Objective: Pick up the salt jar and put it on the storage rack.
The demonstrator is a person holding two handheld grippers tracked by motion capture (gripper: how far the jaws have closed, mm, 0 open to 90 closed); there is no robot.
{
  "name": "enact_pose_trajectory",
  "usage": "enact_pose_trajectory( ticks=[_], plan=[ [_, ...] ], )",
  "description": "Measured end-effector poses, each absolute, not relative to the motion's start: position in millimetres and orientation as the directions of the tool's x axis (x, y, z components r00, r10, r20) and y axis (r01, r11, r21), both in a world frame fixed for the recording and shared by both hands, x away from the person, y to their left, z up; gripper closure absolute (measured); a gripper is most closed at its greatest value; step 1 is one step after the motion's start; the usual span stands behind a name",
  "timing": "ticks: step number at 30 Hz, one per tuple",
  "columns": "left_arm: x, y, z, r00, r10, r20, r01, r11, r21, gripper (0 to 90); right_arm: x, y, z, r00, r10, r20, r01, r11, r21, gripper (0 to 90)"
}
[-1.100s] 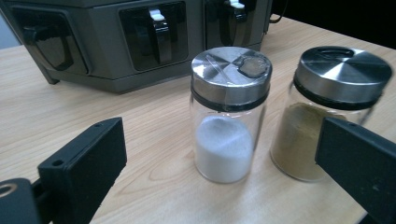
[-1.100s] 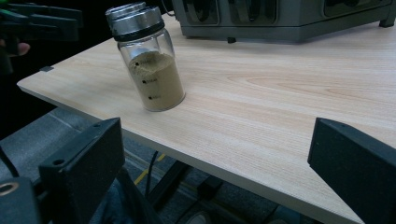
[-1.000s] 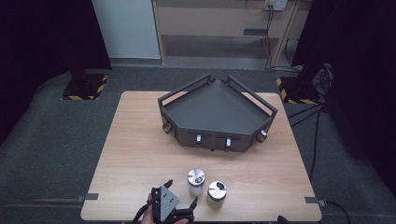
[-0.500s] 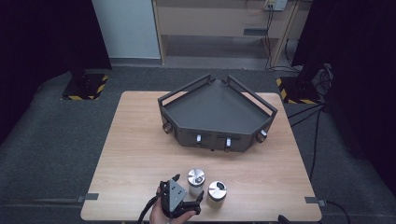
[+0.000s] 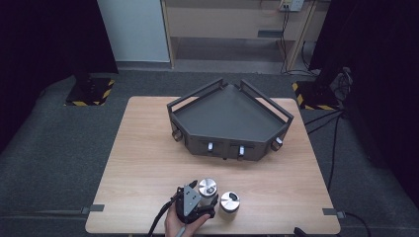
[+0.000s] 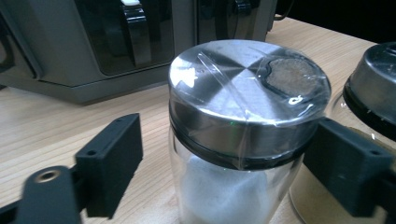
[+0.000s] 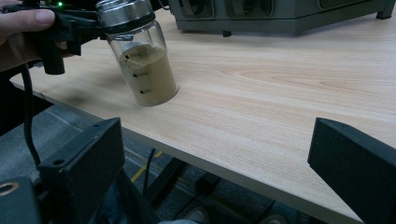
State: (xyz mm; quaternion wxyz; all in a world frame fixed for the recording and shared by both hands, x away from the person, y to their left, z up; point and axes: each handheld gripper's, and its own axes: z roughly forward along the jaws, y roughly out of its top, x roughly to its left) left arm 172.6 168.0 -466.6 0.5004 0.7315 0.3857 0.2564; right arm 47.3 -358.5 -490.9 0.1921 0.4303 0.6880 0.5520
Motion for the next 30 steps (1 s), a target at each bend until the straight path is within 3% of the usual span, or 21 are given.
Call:
enact_pose_trajectory(
  ticks=[6,30],
  plan=[
    [174,170,-472,0.593,0.805,-0.02,0.292,-0.192,0.937,29.7,48,-359,-492,-0.554,0.804,0.214,0.385,0.02,0.923,4.3],
    [184,169,-457,0.599,0.8,-0.018,0.324,-0.222,0.92,30.4,49,-362,-493,-0.545,0.806,0.229,0.389,0.001,0.921,4.3]
  ],
)
